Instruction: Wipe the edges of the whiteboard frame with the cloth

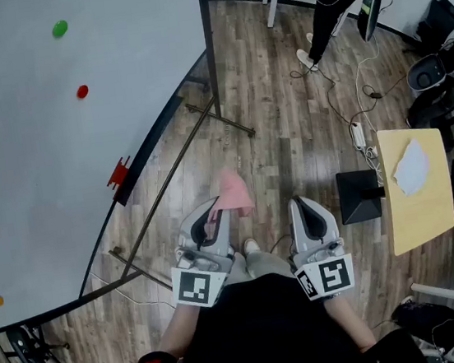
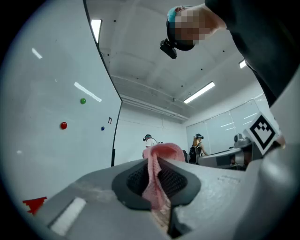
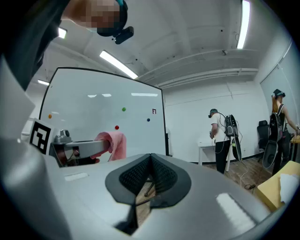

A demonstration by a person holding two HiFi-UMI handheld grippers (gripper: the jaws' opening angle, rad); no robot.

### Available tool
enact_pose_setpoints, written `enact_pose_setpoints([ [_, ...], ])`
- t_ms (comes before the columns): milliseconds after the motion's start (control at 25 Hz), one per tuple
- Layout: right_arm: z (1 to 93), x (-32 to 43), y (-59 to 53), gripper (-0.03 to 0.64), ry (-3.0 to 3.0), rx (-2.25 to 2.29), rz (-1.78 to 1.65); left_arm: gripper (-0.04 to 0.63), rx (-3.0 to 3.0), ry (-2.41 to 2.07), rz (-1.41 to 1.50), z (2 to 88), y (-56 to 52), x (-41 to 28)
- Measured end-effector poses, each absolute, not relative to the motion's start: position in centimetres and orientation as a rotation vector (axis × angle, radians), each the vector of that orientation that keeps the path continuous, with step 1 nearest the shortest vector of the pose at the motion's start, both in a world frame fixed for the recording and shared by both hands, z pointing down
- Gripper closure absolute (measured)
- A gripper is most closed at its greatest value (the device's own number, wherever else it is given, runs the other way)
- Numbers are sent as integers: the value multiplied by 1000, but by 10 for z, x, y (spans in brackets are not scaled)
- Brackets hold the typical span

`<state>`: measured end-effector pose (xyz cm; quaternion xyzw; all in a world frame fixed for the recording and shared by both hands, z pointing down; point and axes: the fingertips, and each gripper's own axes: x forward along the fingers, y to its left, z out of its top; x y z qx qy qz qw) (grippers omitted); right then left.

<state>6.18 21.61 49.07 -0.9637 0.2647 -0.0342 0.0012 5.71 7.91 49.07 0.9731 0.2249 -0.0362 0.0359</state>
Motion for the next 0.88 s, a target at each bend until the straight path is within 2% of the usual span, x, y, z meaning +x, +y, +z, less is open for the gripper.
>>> enact_pose_setpoints([
  [880, 501, 79, 205, 615, 668, -3030, -81, 572, 2994, 780, -100, 494, 54, 81],
])
